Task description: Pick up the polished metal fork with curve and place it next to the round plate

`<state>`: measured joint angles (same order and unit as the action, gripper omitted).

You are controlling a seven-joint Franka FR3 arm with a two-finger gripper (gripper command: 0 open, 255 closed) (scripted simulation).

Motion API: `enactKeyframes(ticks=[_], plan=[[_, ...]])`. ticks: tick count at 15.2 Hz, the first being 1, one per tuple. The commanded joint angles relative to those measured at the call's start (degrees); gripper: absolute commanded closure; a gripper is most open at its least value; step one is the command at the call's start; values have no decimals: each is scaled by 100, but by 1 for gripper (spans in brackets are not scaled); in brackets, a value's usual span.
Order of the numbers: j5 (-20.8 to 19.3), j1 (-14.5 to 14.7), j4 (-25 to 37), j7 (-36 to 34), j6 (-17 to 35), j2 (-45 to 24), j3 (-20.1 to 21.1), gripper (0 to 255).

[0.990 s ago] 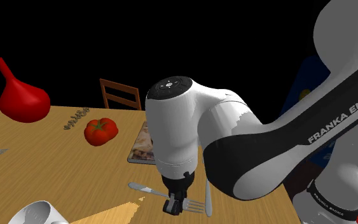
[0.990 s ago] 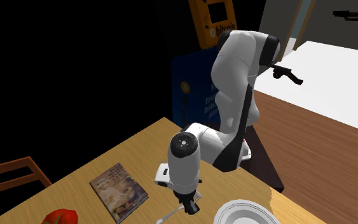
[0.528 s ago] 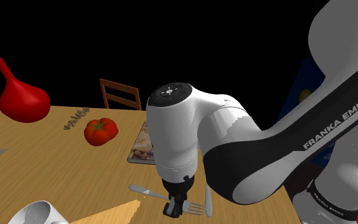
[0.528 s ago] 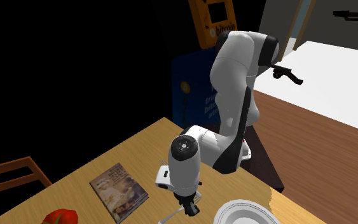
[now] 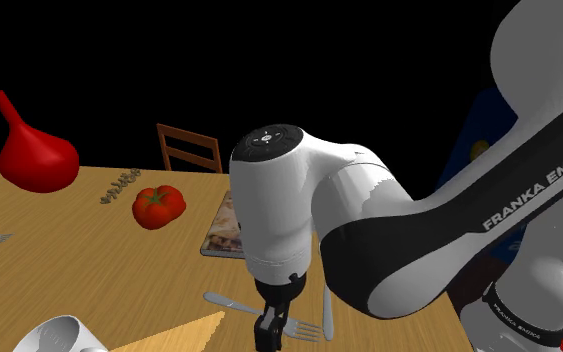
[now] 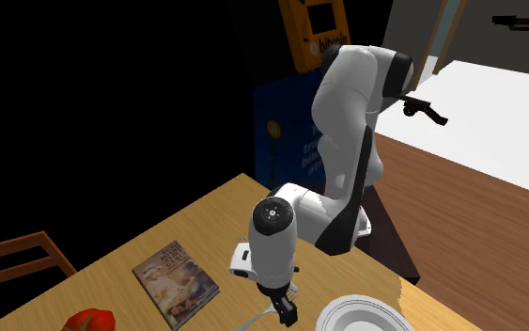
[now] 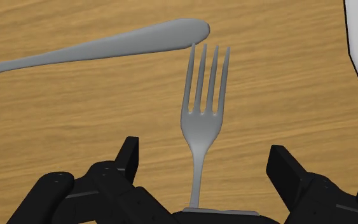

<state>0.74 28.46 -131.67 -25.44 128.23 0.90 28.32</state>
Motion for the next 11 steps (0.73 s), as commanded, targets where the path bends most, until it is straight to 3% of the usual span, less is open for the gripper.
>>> enactKeyframes(ticks=[1,3,11], plan=[[88,-8,160,73,-302,159,-12,0],[176,-12,354,141,-653,333,-30,0],[175,-10,354,141,-653,333,-32,0]])
